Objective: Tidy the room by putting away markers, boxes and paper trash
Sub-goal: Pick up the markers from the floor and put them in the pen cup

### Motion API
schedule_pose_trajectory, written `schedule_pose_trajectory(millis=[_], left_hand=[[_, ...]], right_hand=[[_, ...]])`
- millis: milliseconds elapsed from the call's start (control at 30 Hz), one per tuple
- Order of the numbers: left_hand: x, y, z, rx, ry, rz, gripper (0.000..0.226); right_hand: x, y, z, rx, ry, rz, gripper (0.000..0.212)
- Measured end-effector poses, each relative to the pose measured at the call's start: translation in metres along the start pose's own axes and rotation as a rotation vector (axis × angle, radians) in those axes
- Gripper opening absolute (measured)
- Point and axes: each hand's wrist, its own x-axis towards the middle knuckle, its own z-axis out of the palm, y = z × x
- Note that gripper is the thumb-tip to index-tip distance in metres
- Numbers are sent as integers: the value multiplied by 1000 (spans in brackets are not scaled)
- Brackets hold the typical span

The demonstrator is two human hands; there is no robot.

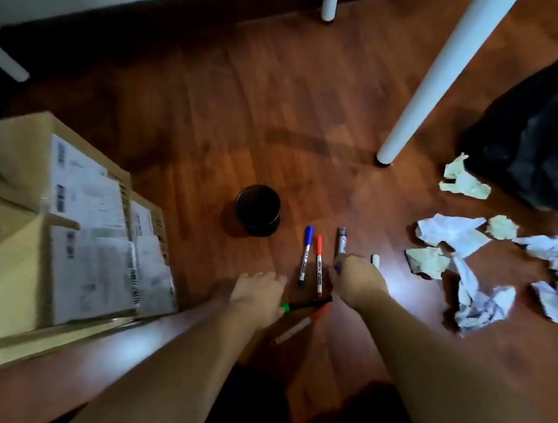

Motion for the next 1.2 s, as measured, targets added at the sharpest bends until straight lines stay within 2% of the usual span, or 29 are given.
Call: schedule_pose_trajectory(millis=[67, 200, 333, 433, 533, 567, 600, 700, 800, 867, 933, 1033, 1200], left_hand=[[19, 0, 19, 50, -14, 52, 49], [49, -6, 43, 77, 5, 140, 48], [58, -13, 39, -16, 6, 164, 30], [51, -29, 22, -290, -144, 148, 19], [44, -57, -31, -794, -367, 41, 8], [40, -68, -55, -911, -350, -1, 6], [35, -79, -78, -1005, -266, -41, 5], [18, -103, -134, -1190, 113, -114, 7], [8, -116, -150, -1222, 443, -116, 8], [14, -121, -143, -1165, 582, -135, 10], [25, -123, -128, -1073, 641, -185, 11], [37, -112, -101, -936, 613, -253, 15], [43, -101, -76, -890, 591, -340, 19]], right_hand=[[23, 3, 15, -27, 69, 34, 26], [52, -5, 38, -73, 89, 41, 30], [56, -12, 50, -125, 143, 55, 26], [56, -10, 49, 114, 172, 142, 24], [61, -9, 25, 450, 322, 145, 21], [62, -13, 12, 544, 397, 111, 19], [64, -20, -3, 635, 463, 71, 17], [69, -50, -42, 793, 604, -80, 18], [69, -86, -60, 811, 619, -258, 13], [69, -102, -58, 722, 554, -366, 10], [75, -109, -48, 544, 433, -426, 14], [79, -108, -36, 307, 245, -434, 18], [81, -97, -30, 294, 181, -408, 15]])
